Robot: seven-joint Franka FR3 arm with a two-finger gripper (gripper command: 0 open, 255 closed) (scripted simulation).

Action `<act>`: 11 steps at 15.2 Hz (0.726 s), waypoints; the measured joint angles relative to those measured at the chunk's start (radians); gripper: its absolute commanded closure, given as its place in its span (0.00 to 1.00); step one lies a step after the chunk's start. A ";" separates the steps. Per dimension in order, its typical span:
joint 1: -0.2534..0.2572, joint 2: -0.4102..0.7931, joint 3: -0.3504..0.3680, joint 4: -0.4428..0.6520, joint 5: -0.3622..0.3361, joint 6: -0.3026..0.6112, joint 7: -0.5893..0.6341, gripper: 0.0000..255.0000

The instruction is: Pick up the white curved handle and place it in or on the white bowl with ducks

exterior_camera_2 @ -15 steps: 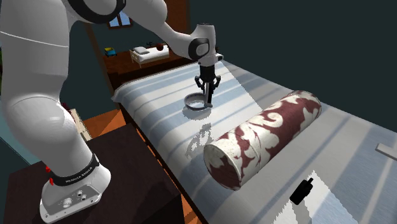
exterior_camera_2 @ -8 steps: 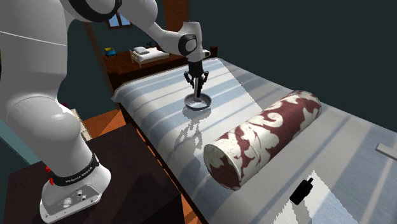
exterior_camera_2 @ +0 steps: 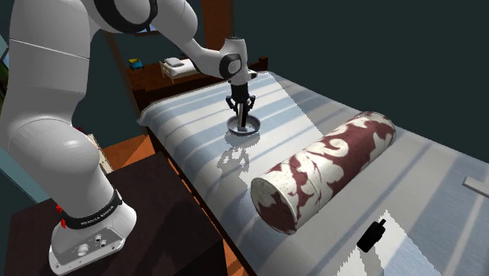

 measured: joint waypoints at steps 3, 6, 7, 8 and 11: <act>-0.001 0.026 0.002 -0.003 0.003 0.030 0.000 1.00; -0.002 0.047 0.008 0.006 0.007 0.057 -0.003 1.00; -0.003 0.047 0.009 0.004 0.007 0.061 -0.005 1.00; -0.002 0.047 0.009 0.004 0.007 0.062 -0.004 1.00; -0.004 0.051 0.009 0.009 0.007 0.061 -0.005 1.00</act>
